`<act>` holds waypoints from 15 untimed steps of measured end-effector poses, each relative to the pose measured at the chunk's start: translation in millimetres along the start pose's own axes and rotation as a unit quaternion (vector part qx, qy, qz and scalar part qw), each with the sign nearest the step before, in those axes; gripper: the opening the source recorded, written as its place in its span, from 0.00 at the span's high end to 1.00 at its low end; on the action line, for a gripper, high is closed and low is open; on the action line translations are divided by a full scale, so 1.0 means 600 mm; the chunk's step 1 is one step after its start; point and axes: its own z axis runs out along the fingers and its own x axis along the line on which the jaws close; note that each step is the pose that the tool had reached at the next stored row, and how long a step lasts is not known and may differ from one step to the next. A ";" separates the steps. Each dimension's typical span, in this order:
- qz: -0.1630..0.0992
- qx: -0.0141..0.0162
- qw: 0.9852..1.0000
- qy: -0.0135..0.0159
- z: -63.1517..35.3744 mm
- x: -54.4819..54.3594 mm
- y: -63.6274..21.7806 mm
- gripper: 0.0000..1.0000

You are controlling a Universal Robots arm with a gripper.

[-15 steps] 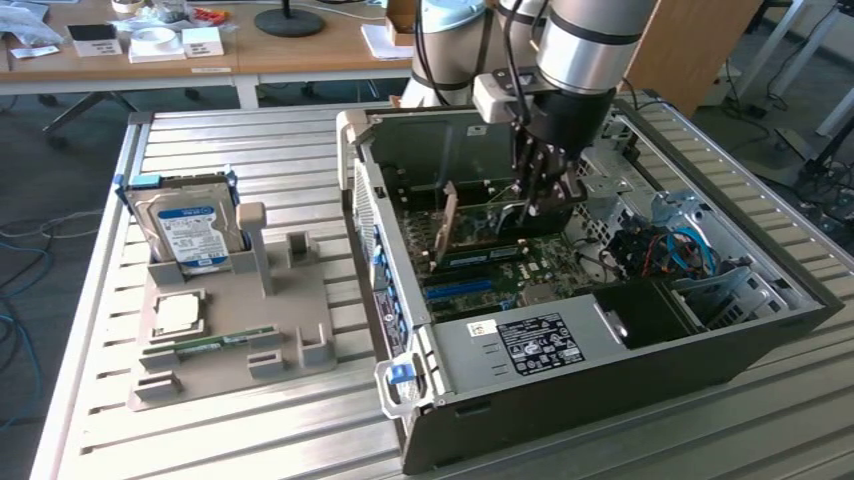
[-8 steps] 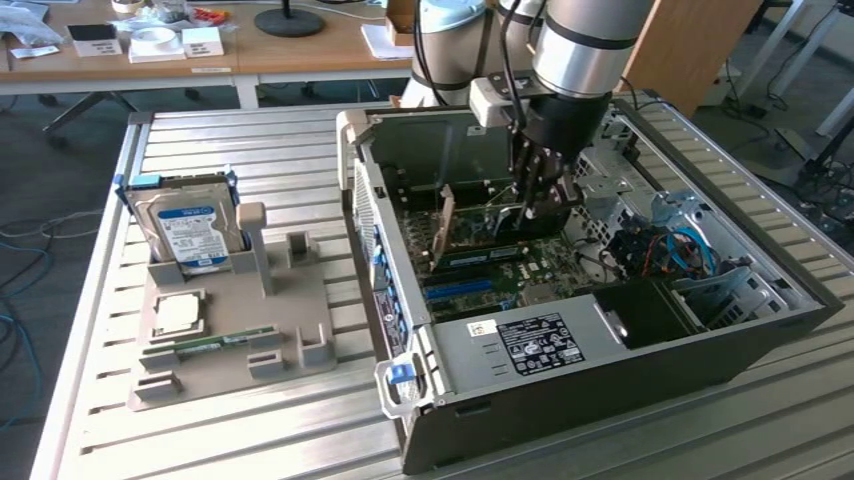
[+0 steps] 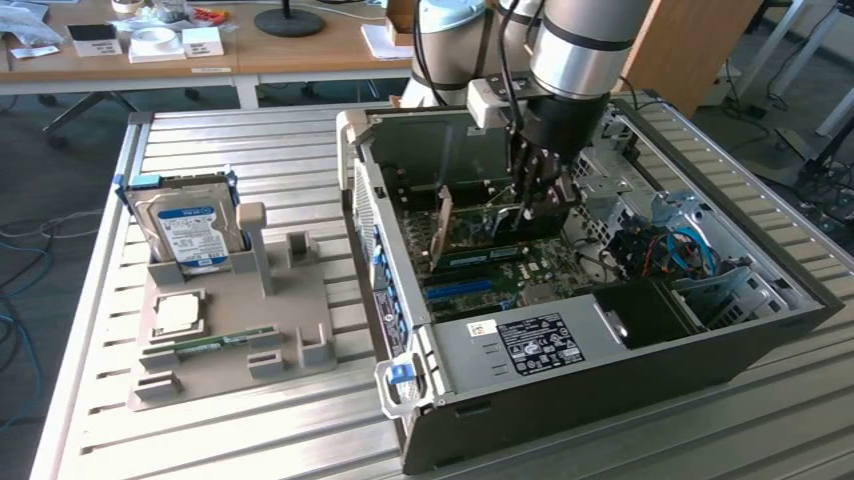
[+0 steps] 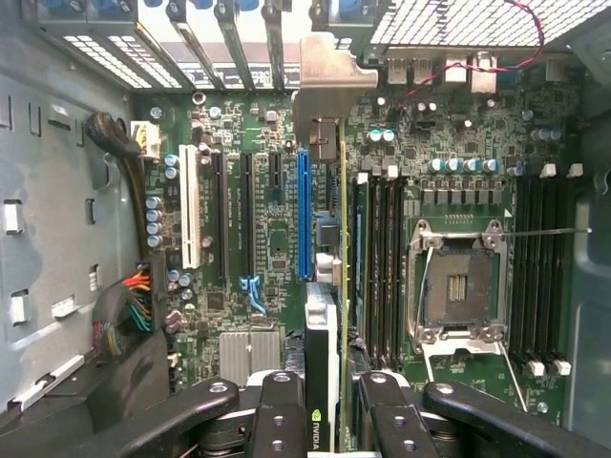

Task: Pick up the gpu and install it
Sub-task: 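Insert the gpu into the slot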

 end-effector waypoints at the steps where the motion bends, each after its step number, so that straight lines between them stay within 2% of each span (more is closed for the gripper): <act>1: -0.001 0.000 1.000 0.000 0.001 0.000 0.000 0.73; 10: -0.014 -0.001 1.000 0.000 0.013 0.001 0.006 0.73; 15: -0.017 -0.001 1.000 0.000 0.014 0.001 0.008 0.73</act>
